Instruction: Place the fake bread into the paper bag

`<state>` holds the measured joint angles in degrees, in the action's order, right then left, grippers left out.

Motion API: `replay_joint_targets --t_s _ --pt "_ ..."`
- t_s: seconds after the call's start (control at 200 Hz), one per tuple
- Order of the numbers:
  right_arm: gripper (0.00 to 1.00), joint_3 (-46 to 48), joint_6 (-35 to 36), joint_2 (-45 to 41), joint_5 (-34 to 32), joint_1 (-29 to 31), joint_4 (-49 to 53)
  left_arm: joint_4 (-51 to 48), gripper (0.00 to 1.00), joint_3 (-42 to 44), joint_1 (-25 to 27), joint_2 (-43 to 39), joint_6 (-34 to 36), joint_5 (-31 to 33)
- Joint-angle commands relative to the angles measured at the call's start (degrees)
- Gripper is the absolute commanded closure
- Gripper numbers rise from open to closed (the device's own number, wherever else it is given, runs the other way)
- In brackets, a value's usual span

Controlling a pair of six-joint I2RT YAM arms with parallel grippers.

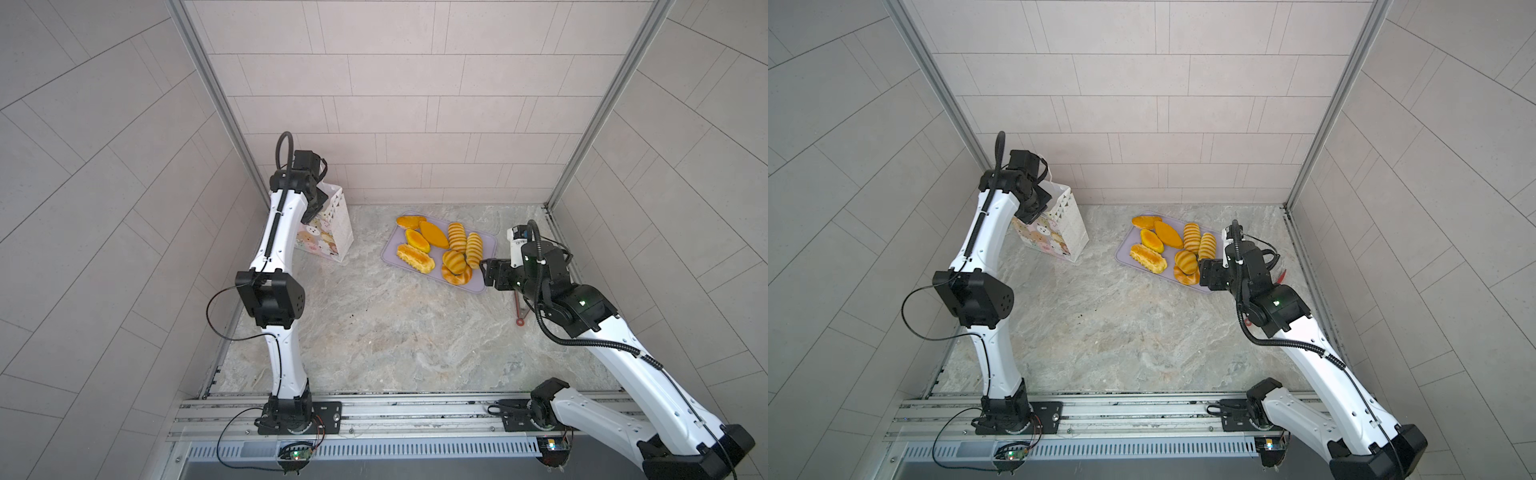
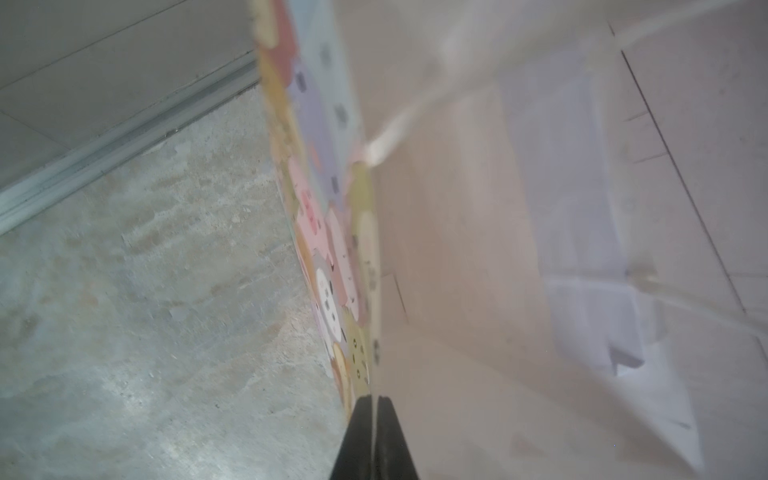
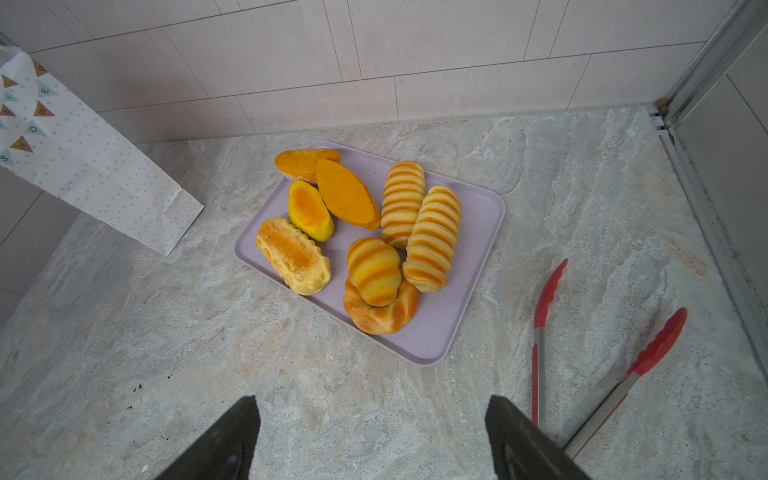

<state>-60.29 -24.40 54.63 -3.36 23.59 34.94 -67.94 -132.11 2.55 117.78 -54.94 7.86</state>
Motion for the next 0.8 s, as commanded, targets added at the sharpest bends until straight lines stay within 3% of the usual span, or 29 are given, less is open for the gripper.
replay_joint_targets --t_s 0.0,0.19,0.41,0.545,0.796 --pt "0.13 0.4 -0.5 -0.5 -0.7 0.3 -0.2 -3.3 1.0 -1.3 -0.5 -3.7 4.4 -0.7" --pt "0.16 0.3 -1.4 -0.4 0.1 0.2 -0.6 -5.6 1.0 3.7 -0.4 -11.3 12.8 -2.6" --pt "0.18 -0.7 -1.7 -0.2 1.3 0.3 0.6 -2.2 1.0 20.3 -0.4 -27.2 23.1 -11.1" --pt "0.19 -1.2 -1.4 -0.5 1.2 0.3 1.8 1.3 1.0 31.1 -0.4 -38.3 24.7 -18.7" --pt "0.19 -1.8 -0.7 -1.2 0.2 0.3 3.4 -3.0 1.0 40.4 -0.2 -49.7 25.1 -31.3"
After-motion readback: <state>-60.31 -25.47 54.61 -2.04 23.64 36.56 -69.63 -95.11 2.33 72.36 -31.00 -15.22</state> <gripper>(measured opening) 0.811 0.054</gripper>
